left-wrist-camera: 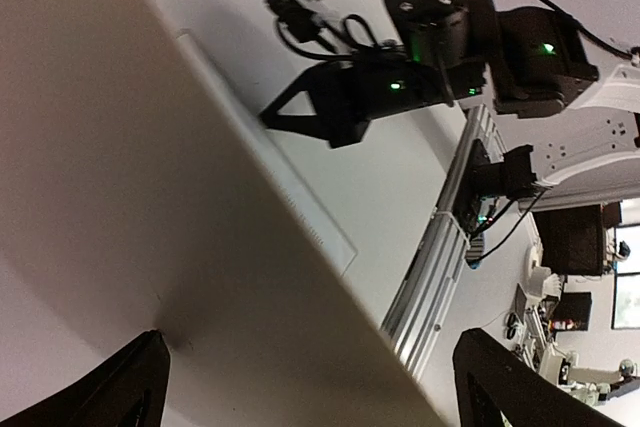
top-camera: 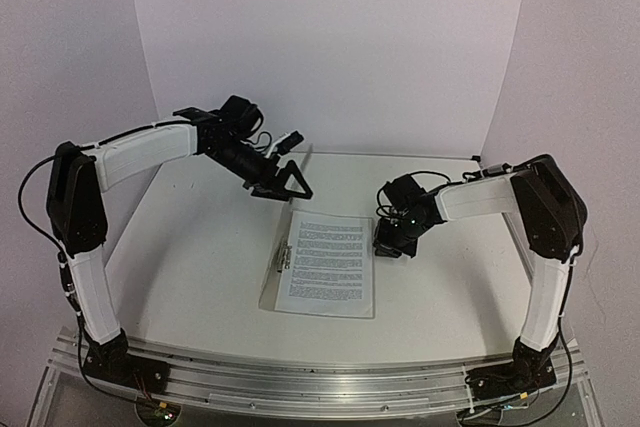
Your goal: Put the files into the folder
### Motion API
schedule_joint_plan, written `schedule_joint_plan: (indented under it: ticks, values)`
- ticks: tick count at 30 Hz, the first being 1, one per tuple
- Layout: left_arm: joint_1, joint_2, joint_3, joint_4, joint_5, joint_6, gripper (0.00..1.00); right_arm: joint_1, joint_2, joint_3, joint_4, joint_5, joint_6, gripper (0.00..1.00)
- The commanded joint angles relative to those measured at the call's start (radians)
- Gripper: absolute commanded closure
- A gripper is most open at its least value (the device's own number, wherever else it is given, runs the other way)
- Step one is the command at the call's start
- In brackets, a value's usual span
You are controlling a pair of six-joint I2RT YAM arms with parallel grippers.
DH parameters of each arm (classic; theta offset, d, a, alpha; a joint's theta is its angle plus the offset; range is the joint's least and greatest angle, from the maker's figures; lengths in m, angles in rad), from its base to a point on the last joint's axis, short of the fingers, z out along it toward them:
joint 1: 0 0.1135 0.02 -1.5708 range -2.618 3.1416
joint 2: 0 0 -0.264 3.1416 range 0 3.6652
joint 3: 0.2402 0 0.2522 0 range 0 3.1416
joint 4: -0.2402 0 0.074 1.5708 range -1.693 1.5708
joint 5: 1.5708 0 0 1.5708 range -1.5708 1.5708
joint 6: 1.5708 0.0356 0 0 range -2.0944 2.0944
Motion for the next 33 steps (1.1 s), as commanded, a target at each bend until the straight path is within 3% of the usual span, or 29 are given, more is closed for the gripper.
schedule_joint_plan:
  ticks: [1, 6, 9, 12, 20, 25, 28, 31, 33]
  values:
    - [-0.123, 0.099, 0.075, 0.159, 0.135, -0.097, 0.0, 0.005, 0.062, -0.002, 0.072, -0.147, 0.03, 1.0]
    - [-0.191, 0.198, 0.232, 0.205, 0.191, -0.14, 0.0, -0.029, 0.032, 0.007, 0.068, -0.109, 0.006, 1.0]
    - [-0.19, 0.184, 0.308, 0.164, 0.162, -0.072, 0.0, -0.061, -0.007, 0.008, 0.032, -0.047, -0.032, 1.0]
    - [-0.176, 0.13, 0.28, 0.129, 0.104, 0.013, 0.0, -0.078, -0.009, 0.043, -0.031, -0.001, -0.073, 1.0]
    - [0.08, -0.085, -0.08, 0.157, 0.016, -0.037, 0.01, -0.146, -0.139, 0.121, -0.181, 0.197, -0.192, 1.0]
    - [0.295, -0.302, -0.333, 0.258, -0.209, -0.055, 0.0, -0.263, -0.29, 0.147, -0.163, 0.351, -0.316, 0.93]
    - [0.397, -0.43, -0.514, 0.386, -0.341, -0.034, 0.0, -0.343, -0.405, 0.088, -0.071, 0.419, -0.427, 0.75]
    - [0.475, -0.545, -0.672, 0.509, -0.405, -0.015, 0.0, -0.382, -0.533, -0.035, 0.117, 0.444, -0.562, 0.35]
    - [0.508, -0.625, -0.804, 0.625, -0.45, -0.011, 0.0, -0.386, -0.639, -0.159, 0.265, 0.427, -0.647, 0.18]
